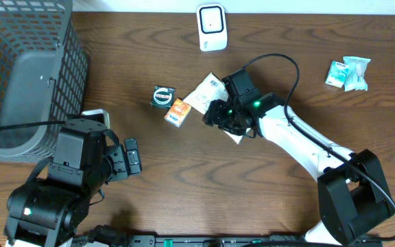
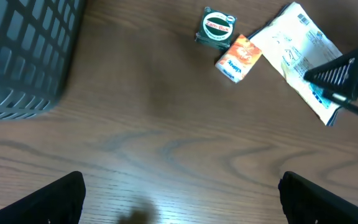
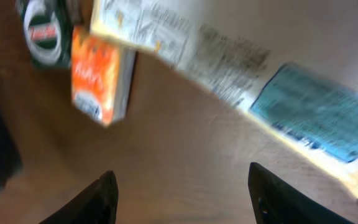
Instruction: Scan the item barcode
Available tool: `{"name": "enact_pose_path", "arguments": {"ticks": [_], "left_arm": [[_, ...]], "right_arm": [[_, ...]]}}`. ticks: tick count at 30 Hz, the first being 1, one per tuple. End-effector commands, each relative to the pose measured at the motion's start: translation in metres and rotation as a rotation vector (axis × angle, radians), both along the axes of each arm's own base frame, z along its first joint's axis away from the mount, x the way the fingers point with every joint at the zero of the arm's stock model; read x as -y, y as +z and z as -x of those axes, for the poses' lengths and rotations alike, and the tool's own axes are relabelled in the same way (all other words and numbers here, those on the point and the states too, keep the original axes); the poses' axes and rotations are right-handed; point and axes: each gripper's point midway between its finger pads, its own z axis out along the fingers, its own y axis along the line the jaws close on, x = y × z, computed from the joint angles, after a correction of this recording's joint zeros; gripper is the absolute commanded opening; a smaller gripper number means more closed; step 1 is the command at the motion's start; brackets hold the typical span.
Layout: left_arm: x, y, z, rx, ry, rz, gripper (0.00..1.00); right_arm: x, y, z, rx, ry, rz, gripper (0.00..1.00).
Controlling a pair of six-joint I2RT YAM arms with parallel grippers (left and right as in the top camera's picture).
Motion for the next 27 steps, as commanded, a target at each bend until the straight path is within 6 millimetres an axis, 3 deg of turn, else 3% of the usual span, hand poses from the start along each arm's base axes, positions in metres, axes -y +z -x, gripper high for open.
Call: {"name": "enact_pose_path", "arguments": {"ticks": [1,3,7,11,17,20,27], "left_arm": [[-0.001,0.000,0.000,0.003,0.001,-0.002,0.97],[-0.001,0.000,0.000,0.003,0.001,-0.002,0.98],[-0.001,0.000,0.000,0.003,0.001,-0.002,0.98],[-0.001,0.000,0.000,0.003,0.001,-0.002,0.98],[-0.001,0.000,0.000,0.003,0.001,-0.002,0.98],[-0.001,0.000,0.000,0.003,0.001,-0.002,0.98],[-0.001,0.000,0.000,0.003,0.001,-0.002,0.98]], "right_arm": [[0.047,0.003,-0.051,0.203,-0.083,0.171,0.66],[0.058,0.014,-0.075,0.347,0.042,0.214,0.77],[0.077,0.024,-0.097,0.455,0.165,0.215,0.69],[0.087,0.021,-0.101,0.430,0.165,0.122,0.75],[0.083,0.005,-0.112,0.518,0.342,0.119,0.88],[0.083,-0.009,-0.118,0.526,0.362,0.125,0.89],[0.044,-0.041,-0.088,0.458,0.538,-0.113,0.87]]}}
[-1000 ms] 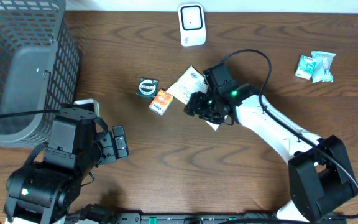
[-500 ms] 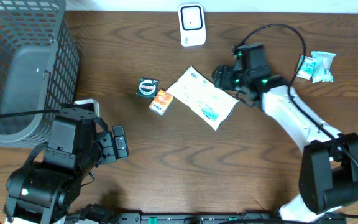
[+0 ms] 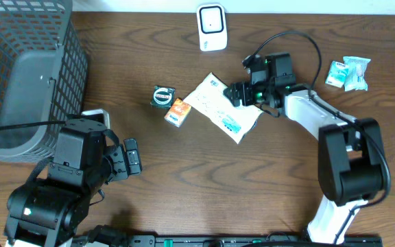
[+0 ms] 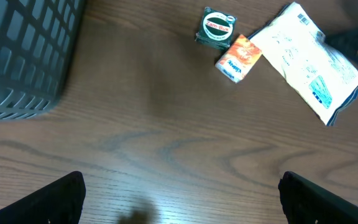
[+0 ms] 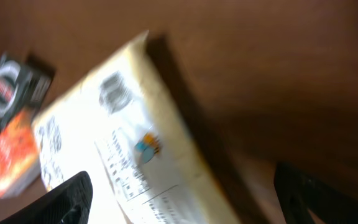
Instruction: Scan the item barcode
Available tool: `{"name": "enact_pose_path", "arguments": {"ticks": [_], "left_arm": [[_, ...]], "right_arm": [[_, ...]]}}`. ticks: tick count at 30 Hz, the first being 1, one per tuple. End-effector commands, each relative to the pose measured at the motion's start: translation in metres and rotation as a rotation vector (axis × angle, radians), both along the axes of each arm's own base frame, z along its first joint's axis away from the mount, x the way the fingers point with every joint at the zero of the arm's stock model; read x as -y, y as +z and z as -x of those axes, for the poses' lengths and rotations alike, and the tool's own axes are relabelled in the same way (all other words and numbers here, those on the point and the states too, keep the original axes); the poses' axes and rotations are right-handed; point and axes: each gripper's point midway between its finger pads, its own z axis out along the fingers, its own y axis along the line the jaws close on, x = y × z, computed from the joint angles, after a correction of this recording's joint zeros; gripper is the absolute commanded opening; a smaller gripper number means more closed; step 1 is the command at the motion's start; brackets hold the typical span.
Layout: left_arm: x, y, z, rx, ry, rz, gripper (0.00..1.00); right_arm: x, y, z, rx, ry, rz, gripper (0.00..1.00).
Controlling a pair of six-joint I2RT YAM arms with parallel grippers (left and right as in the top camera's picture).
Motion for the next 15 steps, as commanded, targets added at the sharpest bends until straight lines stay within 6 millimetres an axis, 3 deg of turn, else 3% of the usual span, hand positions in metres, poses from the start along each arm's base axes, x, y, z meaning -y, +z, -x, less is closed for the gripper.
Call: {"name": "enact_pose_path", "arguments": {"ticks": [1,9,13,15], "left_arm": [[-0.001,0.000,0.000,0.003,0.001,-0.002,0.98],[-0.001,0.000,0.000,0.003,0.001,-0.002,0.98],[-0.001,0.000,0.000,0.003,0.001,-0.002,0.98],[-0.001,0.000,0.000,0.003,0.001,-0.002,0.98]], "right_arm": [[-0.020,-0.011,0.020,-0.050,0.141,-0.087,0.85],[-0.015,-0.035,0.058,-0.221,0.178,-0.047,0.72],[-0.014,-0.042,0.078,-0.309,0.186,-0.027,0.74],[-0.017,-0.043,0.083,-0.319,0.195,-0.017,0.80]]}}
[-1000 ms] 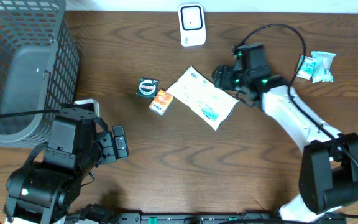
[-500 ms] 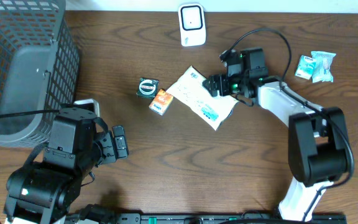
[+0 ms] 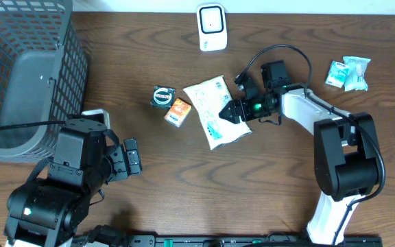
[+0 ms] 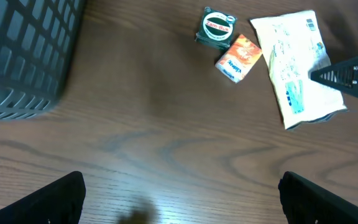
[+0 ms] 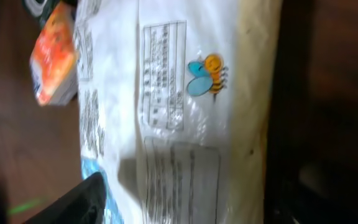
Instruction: Scan the item barcode
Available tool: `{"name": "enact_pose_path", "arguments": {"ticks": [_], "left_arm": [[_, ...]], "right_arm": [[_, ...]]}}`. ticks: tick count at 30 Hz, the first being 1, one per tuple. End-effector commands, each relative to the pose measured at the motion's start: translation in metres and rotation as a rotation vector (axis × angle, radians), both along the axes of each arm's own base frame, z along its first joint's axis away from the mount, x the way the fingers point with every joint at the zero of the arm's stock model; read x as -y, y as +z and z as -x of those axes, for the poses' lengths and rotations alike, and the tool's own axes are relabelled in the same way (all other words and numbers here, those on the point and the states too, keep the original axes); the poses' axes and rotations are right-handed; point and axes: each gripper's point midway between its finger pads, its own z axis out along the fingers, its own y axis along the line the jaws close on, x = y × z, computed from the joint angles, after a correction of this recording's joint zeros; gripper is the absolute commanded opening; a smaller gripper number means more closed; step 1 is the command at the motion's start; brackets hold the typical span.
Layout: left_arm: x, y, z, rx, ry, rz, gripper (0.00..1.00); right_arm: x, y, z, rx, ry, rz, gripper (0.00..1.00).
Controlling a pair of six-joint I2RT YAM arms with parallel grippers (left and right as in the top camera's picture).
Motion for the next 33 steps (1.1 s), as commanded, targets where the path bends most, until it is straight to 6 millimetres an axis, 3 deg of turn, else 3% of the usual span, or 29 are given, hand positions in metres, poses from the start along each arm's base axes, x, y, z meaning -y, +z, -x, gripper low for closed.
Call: {"name": "enact_pose_path", "arguments": {"ticks": [1,6,13,14,16,17,18,20,23,25,28,30,33], "left_arm": [[-0.001,0.000,0.000,0.003,0.001,-0.002,0.98],[-0.001,0.000,0.000,0.003,0.001,-0.002,0.98],[-0.001,0.000,0.000,0.003,0.001,-0.002,0.98],[-0.001,0.000,0.000,0.003,0.001,-0.002,0.98],[-0.001,0.000,0.000,0.003,0.001,-0.002,0.98],[-0.001,0.000,0.000,0.003,0.001,-0.002,0.97],[-0.001,0.000,0.000,0.003,0.001,-0.002,0.98],[-0.001,0.000,0.000,0.003,0.001,-0.002,0.98],[-0.001,0.000,0.000,0.003,0.001,-0.002,0.98],[-0.001,0.000,0.000,0.003,0.001,-0.002,0.98],[-0.001,0.000,0.000,0.003,0.001,-0.002,0.98],[-0.001,0.000,0.000,0.003,0.001,-0.002,0.98],[-0.001,0.000,0.000,0.003,0.001,-0.002,0.98]], "right_arm": [[-0.001,-0.024,0.019,-0.068,0.011,0.073,0.88],[0.001,-0.036,0.008,-0.133,-0.218,0.184,0.97],[-0.016,-0.047,0.012,-0.071,-0.234,0.312,0.92],[-0.020,-0.050,0.015,-0.071,-0.221,0.321,0.88],[-0.025,-0.051,0.018,-0.067,-0.208,0.324,0.69],[-0.026,-0.051,0.018,-0.069,-0.216,0.320,0.54],[-0.026,-0.051,0.017,-0.079,-0.233,0.317,0.31],[-0.022,-0.051,0.015,-0.098,-0.268,0.312,0.01],[-0.021,-0.044,0.012,-0.114,-0.271,0.266,0.01],[-0.024,-0.030,0.006,-0.103,-0.241,0.197,0.01],[-0.032,0.007,-0.004,-0.017,-0.144,0.060,0.01],[-0.034,0.038,-0.010,0.051,-0.112,-0.009,0.01],[-0.031,0.102,-0.015,0.219,-0.065,-0.084,0.01]]}}
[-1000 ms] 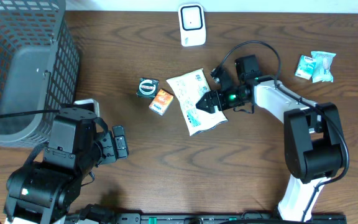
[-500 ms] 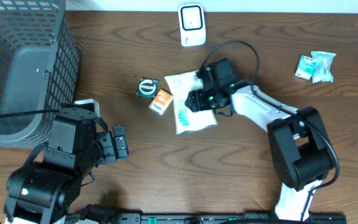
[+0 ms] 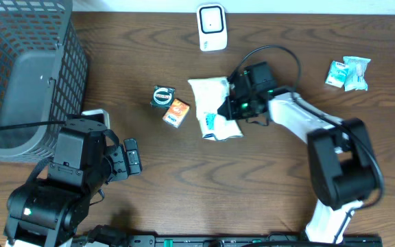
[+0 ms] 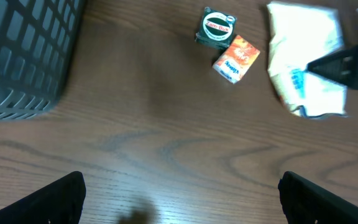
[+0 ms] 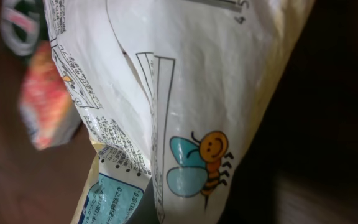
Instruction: Scan the item barcode
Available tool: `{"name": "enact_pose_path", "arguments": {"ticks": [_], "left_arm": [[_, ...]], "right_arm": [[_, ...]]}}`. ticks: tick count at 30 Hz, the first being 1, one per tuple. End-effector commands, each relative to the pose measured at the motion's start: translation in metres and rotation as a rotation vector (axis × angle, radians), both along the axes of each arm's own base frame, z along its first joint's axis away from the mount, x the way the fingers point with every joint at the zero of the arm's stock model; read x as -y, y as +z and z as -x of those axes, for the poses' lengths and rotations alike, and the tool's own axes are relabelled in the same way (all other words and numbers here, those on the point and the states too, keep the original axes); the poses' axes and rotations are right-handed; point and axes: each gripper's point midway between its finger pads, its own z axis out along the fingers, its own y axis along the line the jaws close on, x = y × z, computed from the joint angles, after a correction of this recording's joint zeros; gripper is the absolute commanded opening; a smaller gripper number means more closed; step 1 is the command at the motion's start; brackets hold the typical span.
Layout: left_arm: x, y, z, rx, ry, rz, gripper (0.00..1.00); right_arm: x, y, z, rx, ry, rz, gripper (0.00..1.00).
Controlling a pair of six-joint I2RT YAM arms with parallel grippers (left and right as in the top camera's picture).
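Note:
A white printed packet (image 3: pixel 213 104) with a blue panel and a bee drawing lies bunched in the middle of the table. My right gripper (image 3: pixel 241 101) is shut on its right edge. In the right wrist view the packet (image 5: pixel 185 93) fills the frame and mostly hides the fingers. The white scanner (image 3: pixel 211 27) stands at the far edge, beyond the packet. My left gripper (image 4: pixel 179 208) hangs open over bare wood at the near left, well away from the packet (image 4: pixel 306 78).
A green round tin (image 3: pixel 162 95) and an orange box (image 3: pixel 176 113) lie just left of the packet. A grey wire basket (image 3: pixel 19 75) fills the far left corner. Blue-and-white sachets (image 3: pixel 348 73) lie at the far right.
The packet now lies narrower and crumpled, its long side pointing away from me. My right gripper has moved a little farther back, still at the packet's right edge.
My right gripper was open over the near end of the diagonal packet. Then it was at the packet's far right side. Then the packet lay turned steeper with the gripper on its right edge. Now it is bunched in the gripper below the scanner.

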Motion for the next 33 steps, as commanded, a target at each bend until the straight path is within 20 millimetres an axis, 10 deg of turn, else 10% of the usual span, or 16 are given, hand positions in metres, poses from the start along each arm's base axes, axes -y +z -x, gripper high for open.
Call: {"name": "enact_pose_path", "arguments": {"ticks": [1,12,33], "left_arm": [[-0.001,0.000,0.000,0.003,0.000,-0.002,0.97],[-0.001,0.000,0.000,0.003,0.000,-0.002,0.98],[-0.001,0.000,0.000,0.003,0.000,-0.002,0.98]], "right_arm": [[-0.008,0.104,-0.006,0.279,0.129,-0.127,0.01],[-0.005,0.253,0.031,0.752,0.245,-0.139,0.01],[0.002,0.259,0.006,1.041,0.311,0.199,0.01]]}}
